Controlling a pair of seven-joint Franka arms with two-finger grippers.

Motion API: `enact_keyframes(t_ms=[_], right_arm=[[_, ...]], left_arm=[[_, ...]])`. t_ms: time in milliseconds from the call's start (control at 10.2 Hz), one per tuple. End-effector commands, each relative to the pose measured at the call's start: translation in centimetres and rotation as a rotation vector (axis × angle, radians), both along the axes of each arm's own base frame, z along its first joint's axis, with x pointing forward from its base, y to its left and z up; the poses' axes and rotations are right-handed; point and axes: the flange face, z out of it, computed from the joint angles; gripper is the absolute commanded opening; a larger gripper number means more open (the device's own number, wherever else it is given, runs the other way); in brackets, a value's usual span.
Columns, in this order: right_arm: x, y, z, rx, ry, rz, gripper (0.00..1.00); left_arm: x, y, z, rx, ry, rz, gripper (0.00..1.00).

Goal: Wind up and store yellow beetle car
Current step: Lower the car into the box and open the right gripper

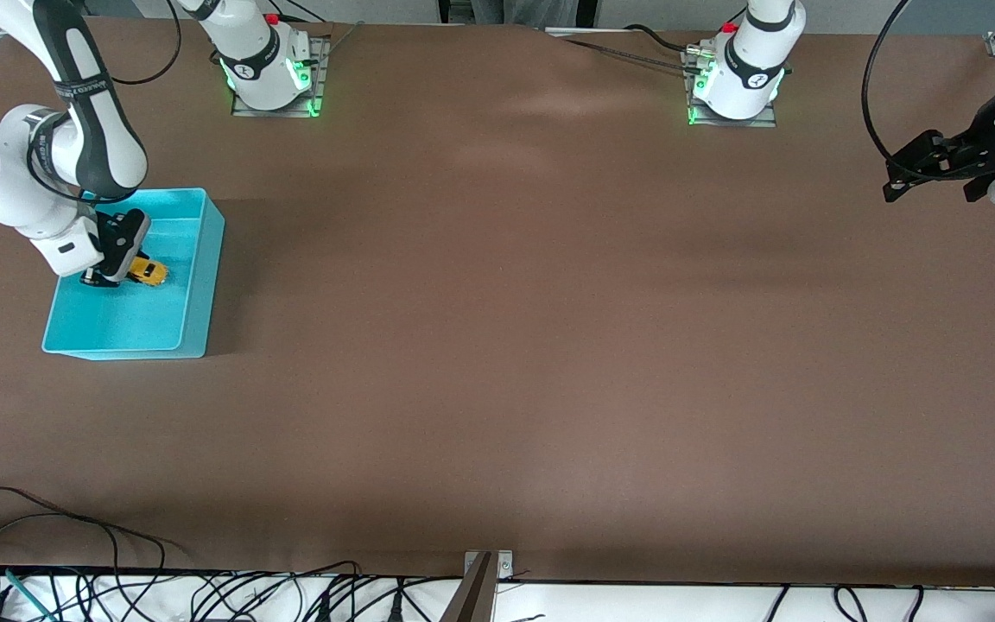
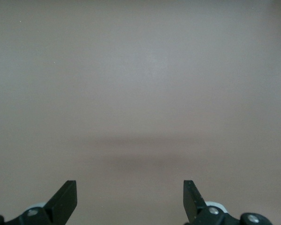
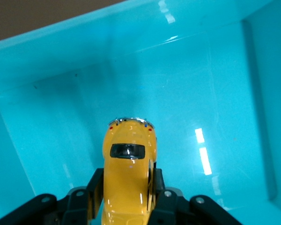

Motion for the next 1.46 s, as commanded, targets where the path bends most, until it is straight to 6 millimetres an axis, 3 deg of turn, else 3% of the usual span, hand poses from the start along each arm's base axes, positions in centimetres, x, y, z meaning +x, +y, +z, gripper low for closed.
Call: enact_keyframes(t_ms=[0,586,781,1074,1367], right_arm=[[-0.4,-0.2,-1.5,-0.006,-0.003,0.014,0.00],[-0.4,-0.5,-3.1,-0.018,-0.008,0.011,0.00],[-0.3,-0.4,-3.1,-0.016,-0.009,0.007,0.40],[0.0,-0.1,-2.6,-0.014,-0.020,0.008,0.57],[0.8,0.2,0.7,-0.002,-0.062,0.005,0.81]], left_arm=[[-0.1,-0.1,0.6,-0.018,0.011,0.006,1.00],[-0.2,-0.4,0.6,-0.019,0.017,0.002,1.00],[-0.2,-0.5,0.7,-0.019,0.016,0.000,1.00],[-0.2,-0.7,0.7,-0.019,0.016,-0.003,1.00],[-0.2,-0.5,0.8,-0.019,0.014,0.000,1.00]])
